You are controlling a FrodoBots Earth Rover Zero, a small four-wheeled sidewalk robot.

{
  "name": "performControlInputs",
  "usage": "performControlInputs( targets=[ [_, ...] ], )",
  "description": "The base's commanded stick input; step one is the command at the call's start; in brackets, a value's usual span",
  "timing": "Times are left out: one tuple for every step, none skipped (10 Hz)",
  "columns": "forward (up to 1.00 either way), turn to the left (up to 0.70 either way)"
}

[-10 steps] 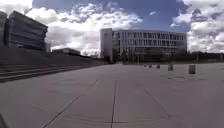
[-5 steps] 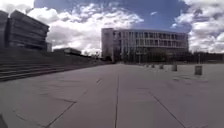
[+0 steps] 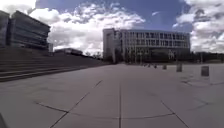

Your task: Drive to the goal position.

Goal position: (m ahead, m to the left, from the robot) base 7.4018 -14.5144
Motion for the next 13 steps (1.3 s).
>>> performControlInputs(
  targets=[
    [0.7, 0.0],
    [0.7, 0.0],
    [0.7, 0.0],
    [0.7, 0.0],
    [0.7, 0.0],
    [0.7, 0.0],
    [0.7, -0.01],
    [0.7, -0.05],
    [0.7, -0.21],
    [0.7, -0.35],
    [0.7, -0.35],
    [0.7, -0.35],
    [0.7, -0.35]
  ],
)
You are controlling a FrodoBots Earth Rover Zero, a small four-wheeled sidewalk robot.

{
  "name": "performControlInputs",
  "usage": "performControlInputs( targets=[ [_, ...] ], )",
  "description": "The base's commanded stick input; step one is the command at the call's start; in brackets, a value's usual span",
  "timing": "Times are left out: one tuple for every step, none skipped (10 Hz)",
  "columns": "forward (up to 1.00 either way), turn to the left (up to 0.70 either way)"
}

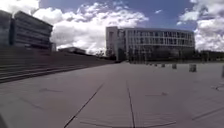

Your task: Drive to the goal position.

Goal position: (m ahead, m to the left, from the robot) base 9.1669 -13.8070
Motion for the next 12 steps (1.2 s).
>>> performControlInputs(
  targets=[
    [0.7, -0.35],
    [0.7, -0.35],
    [0.7, -0.35],
    [0.7, -0.35],
    [0.7, -0.35],
    [0.7, -0.35],
    [0.7, -0.35],
    [0.7, -0.35],
    [0.7, -0.35],
    [0.7, -0.35],
    [0.7, -0.35],
    [0.7, -0.28]
  ],
)
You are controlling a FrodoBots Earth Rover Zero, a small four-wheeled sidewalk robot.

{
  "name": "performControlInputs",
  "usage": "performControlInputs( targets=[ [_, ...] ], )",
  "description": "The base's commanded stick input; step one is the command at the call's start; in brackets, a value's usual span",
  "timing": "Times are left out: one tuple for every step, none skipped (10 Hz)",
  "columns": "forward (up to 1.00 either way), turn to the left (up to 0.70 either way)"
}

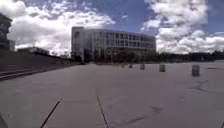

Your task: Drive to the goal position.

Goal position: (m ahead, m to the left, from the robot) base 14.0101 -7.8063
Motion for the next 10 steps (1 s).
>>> performControlInputs(
  targets=[
    [0.7, -0.17],
    [0.7, 0.0],
    [0.7, 0.0],
    [0.7, 0.0],
    [0.7, 0.0],
    [0.7, 0.0],
    [0.7, 0.0],
    [0.7, 0.0],
    [0.7, 0.0],
    [0.7, 0.0]
  ],
)
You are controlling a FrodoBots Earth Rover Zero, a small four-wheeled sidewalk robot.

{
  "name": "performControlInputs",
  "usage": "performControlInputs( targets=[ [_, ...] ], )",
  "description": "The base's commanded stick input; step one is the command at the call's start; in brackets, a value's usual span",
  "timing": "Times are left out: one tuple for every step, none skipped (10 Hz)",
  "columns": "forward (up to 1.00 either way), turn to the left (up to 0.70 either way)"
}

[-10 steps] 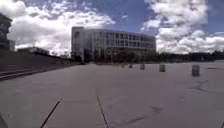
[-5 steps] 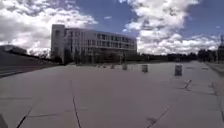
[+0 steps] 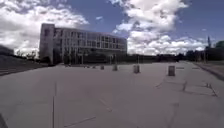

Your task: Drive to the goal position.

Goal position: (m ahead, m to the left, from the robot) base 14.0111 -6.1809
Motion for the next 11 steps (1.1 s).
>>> performControlInputs(
  targets=[
    [0.7, 0.0],
    [0.7, 0.0],
    [0.7, 0.0],
    [0.7, 0.0],
    [0.7, 0.0],
    [0.7, 0.0],
    [0.7, -0.01],
    [0.7, -0.06],
    [0.7, -0.35],
    [0.7, -0.35],
    [0.7, -0.35]
  ],
)
